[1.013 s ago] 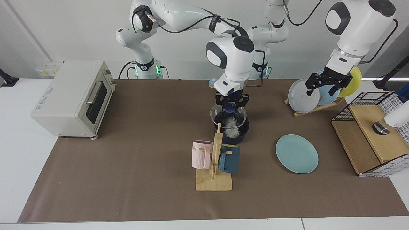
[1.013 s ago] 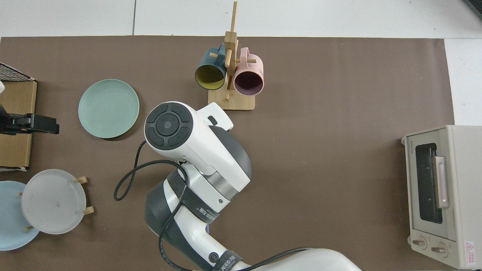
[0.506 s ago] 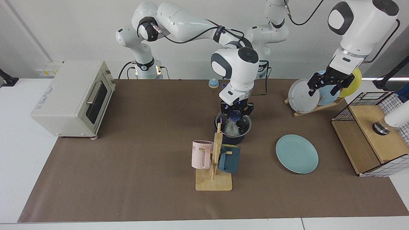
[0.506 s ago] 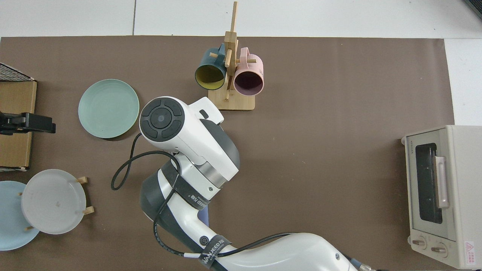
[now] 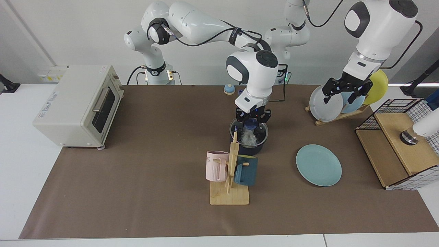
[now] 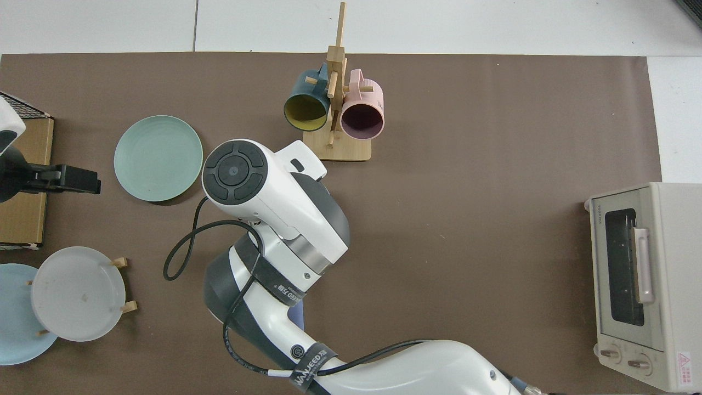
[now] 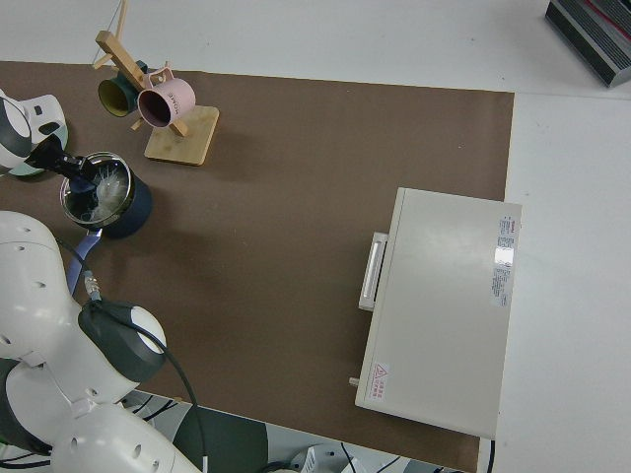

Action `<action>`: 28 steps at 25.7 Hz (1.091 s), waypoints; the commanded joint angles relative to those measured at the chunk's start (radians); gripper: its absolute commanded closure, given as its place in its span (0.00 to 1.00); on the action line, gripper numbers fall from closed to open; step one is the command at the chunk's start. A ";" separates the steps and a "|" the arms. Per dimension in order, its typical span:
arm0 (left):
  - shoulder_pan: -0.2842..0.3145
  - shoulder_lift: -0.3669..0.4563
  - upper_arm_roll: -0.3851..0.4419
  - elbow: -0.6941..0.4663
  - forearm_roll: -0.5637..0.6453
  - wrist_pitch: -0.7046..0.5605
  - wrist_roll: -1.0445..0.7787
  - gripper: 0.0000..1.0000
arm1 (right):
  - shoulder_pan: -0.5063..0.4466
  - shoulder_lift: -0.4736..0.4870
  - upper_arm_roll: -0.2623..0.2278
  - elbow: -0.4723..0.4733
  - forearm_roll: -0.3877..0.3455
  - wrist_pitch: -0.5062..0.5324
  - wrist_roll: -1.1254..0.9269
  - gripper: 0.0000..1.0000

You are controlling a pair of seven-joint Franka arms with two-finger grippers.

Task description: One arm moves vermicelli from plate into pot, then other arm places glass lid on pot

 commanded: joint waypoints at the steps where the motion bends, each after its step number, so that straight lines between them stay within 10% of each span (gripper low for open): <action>1: -0.003 -0.014 0.009 -0.006 -0.010 -0.005 0.001 0.00 | 0.004 0.001 0.002 0.017 -0.005 -0.006 -0.028 1.00; 28: -0.005 -0.017 0.009 -0.005 -0.010 -0.005 0.001 0.00 | -0.004 -0.061 0.004 -0.126 0.006 0.097 -0.057 1.00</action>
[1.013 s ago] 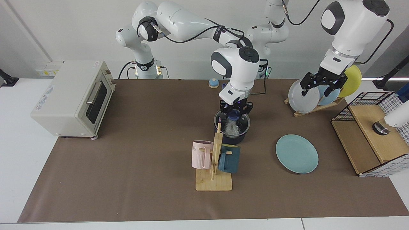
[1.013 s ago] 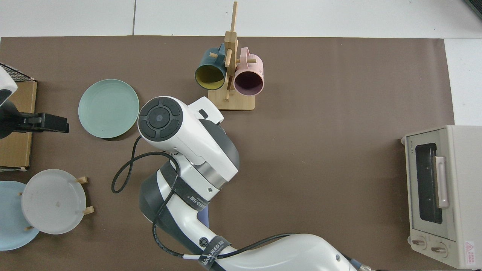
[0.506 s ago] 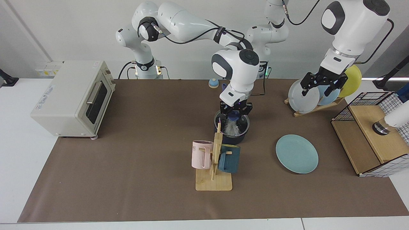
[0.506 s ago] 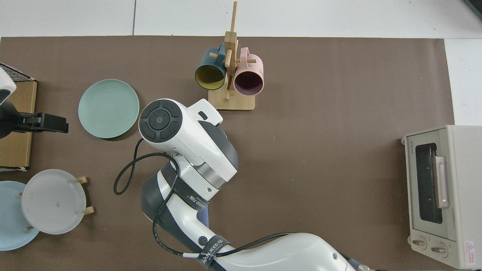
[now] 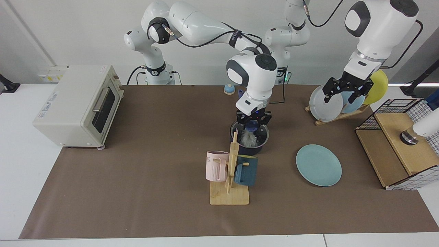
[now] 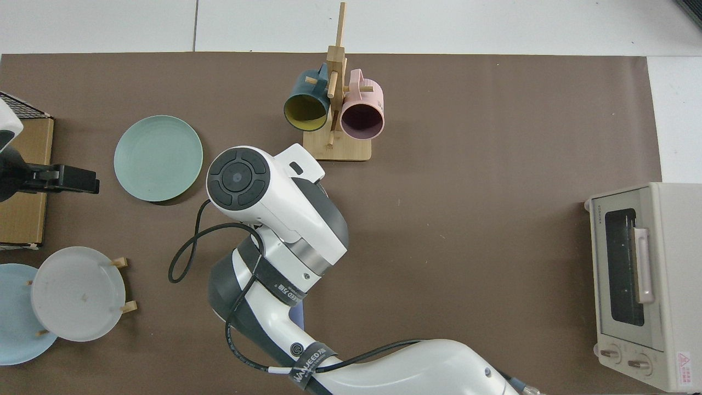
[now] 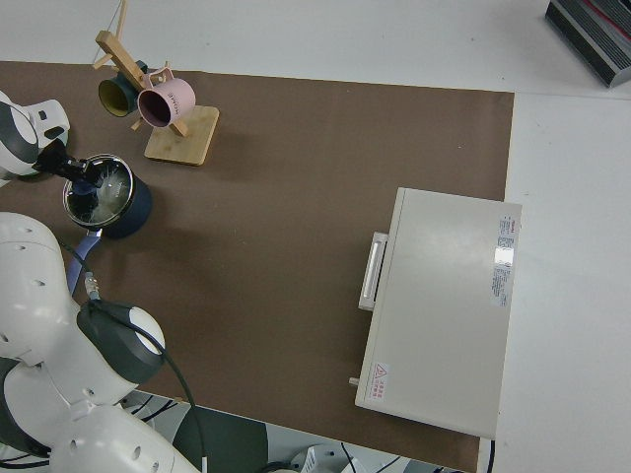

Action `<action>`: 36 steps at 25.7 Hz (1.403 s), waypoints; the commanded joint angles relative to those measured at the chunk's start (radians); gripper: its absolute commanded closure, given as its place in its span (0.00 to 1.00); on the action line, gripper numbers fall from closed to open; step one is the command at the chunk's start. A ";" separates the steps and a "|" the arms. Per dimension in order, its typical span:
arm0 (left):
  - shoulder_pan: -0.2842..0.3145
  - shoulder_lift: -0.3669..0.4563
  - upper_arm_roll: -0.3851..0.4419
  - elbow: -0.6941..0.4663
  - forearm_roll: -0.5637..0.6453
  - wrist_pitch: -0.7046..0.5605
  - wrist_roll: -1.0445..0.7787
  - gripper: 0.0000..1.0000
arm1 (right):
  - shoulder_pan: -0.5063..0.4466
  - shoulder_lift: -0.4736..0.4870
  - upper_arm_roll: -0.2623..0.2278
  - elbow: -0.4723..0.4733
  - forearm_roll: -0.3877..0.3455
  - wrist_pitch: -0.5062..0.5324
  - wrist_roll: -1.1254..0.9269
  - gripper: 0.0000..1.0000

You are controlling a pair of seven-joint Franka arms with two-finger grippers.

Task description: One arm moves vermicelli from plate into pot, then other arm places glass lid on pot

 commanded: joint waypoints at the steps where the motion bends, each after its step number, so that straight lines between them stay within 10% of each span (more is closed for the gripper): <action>1: -0.005 -0.015 0.006 -0.006 -0.010 -0.005 0.001 0.00 | -0.006 -0.050 0.003 -0.066 0.004 0.028 -0.038 1.00; 36: -0.005 -0.017 0.006 -0.006 -0.010 -0.005 0.001 0.00 | -0.008 -0.064 0.005 -0.089 0.009 0.031 -0.064 1.00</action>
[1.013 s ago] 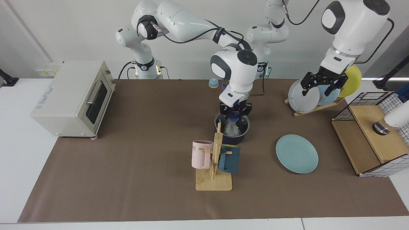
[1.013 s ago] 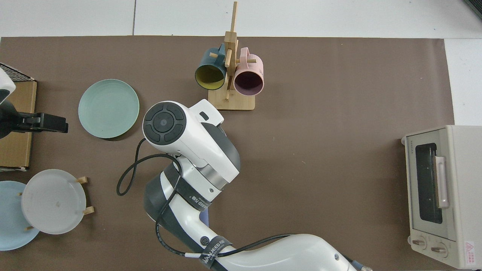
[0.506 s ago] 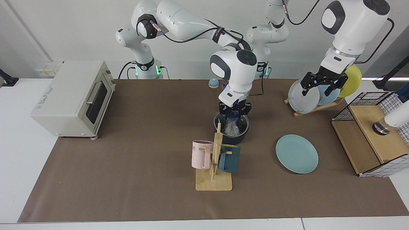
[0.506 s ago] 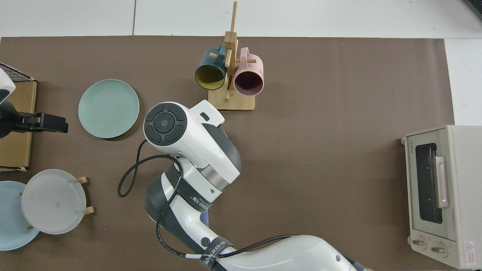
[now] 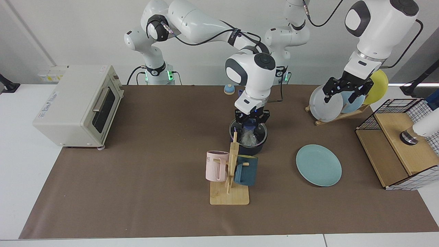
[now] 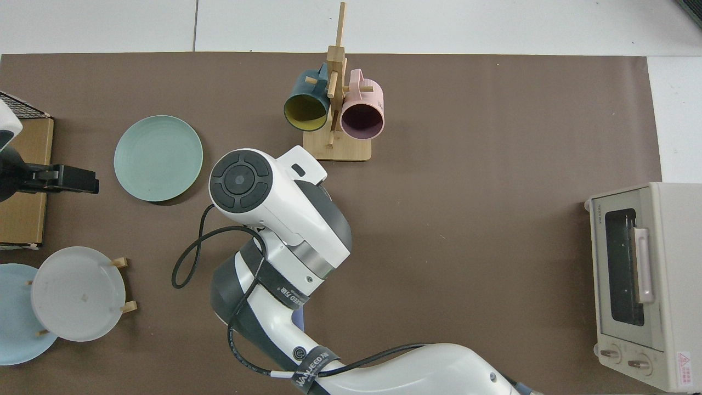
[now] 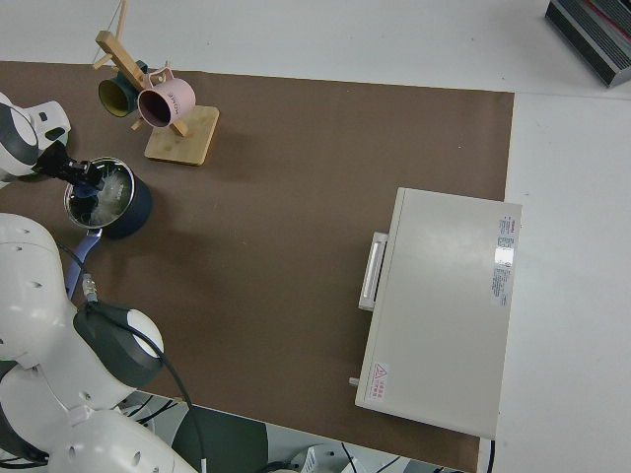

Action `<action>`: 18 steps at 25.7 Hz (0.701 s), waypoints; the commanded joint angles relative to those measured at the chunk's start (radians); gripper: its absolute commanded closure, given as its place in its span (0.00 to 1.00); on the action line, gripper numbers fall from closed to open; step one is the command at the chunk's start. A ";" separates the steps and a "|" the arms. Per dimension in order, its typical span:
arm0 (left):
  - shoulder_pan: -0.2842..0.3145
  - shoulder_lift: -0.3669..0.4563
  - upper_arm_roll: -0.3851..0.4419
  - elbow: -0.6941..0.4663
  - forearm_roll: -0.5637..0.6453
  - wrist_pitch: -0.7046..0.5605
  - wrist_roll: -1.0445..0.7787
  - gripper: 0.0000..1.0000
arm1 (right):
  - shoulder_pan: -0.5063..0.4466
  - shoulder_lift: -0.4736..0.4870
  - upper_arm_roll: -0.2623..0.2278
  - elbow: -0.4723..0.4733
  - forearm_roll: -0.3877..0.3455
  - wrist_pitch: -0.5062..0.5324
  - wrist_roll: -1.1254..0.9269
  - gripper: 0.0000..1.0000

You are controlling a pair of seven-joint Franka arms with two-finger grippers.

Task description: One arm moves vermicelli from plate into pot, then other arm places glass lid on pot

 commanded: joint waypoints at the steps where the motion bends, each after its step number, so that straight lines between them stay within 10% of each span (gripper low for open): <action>1: -0.005 -0.016 0.006 -0.006 -0.010 -0.005 0.001 0.00 | -0.008 -0.035 0.005 -0.046 0.009 0.030 -0.033 1.00; 18: -0.005 -0.014 0.006 -0.006 -0.010 -0.005 0.001 0.00 | -0.009 -0.033 0.005 -0.064 0.013 0.058 -0.035 1.00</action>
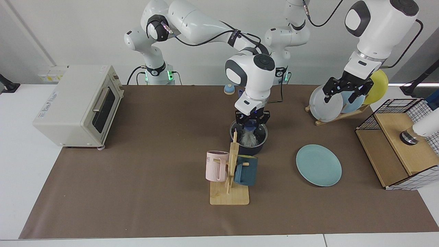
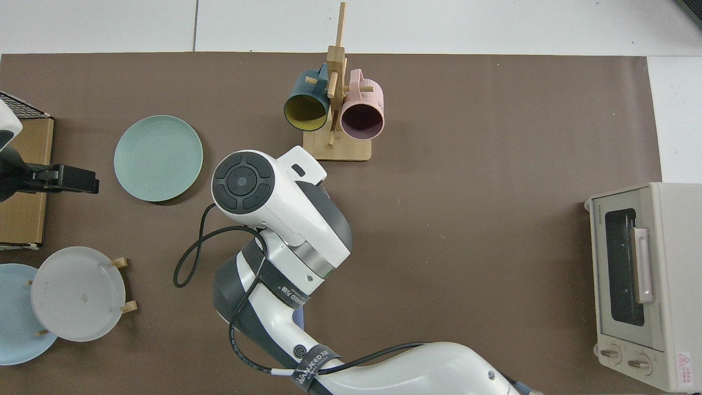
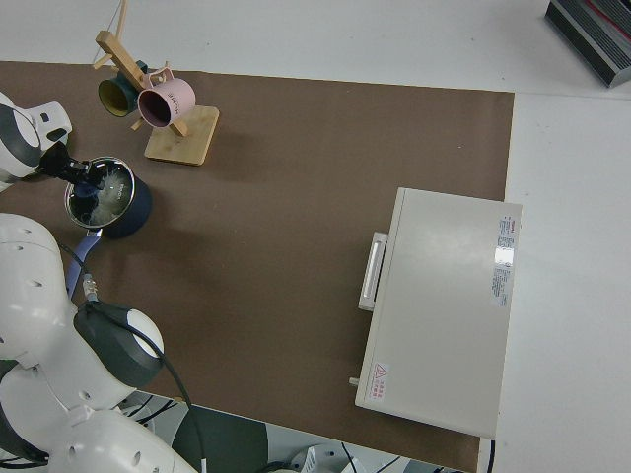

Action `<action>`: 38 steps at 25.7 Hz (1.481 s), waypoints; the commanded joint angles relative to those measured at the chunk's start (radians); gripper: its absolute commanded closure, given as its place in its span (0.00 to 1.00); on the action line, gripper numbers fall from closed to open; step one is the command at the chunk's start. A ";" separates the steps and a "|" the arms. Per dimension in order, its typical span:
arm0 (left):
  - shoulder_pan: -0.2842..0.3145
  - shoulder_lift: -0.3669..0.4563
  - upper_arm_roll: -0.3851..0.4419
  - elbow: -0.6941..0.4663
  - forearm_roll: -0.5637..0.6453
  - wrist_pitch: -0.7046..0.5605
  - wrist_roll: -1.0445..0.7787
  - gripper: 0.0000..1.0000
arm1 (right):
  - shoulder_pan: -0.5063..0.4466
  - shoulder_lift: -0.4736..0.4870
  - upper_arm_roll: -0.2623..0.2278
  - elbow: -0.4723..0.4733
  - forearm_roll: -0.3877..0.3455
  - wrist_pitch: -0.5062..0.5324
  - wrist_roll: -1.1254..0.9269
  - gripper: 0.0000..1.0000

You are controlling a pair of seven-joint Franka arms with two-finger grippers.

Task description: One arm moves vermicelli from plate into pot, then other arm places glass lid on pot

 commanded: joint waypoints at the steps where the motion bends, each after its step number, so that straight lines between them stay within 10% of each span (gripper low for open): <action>1: -0.005 -0.015 0.006 -0.006 -0.010 -0.005 0.001 0.00 | -0.009 -0.033 0.005 -0.048 0.012 0.028 -0.033 1.00; 6: -0.005 -0.015 0.006 -0.006 -0.010 -0.005 0.001 0.00 | -0.009 -0.035 0.005 -0.048 0.012 0.025 -0.033 0.95; 9: -0.005 -0.015 0.006 -0.006 -0.010 -0.005 0.001 0.00 | -0.009 -0.035 0.005 -0.048 0.004 0.027 -0.033 0.19; 11: -0.005 -0.014 0.006 -0.006 -0.010 -0.005 0.001 0.00 | -0.007 -0.035 0.003 -0.048 0.001 0.021 -0.033 0.00; 28: -0.005 -0.015 0.006 -0.006 -0.010 -0.005 0.001 0.00 | -0.145 -0.220 0.003 -0.067 0.015 -0.088 -0.059 0.00; 38: -0.005 -0.015 0.007 -0.006 -0.010 -0.005 0.001 0.00 | -0.288 -0.589 -0.001 -0.480 -0.003 -0.122 -0.232 0.00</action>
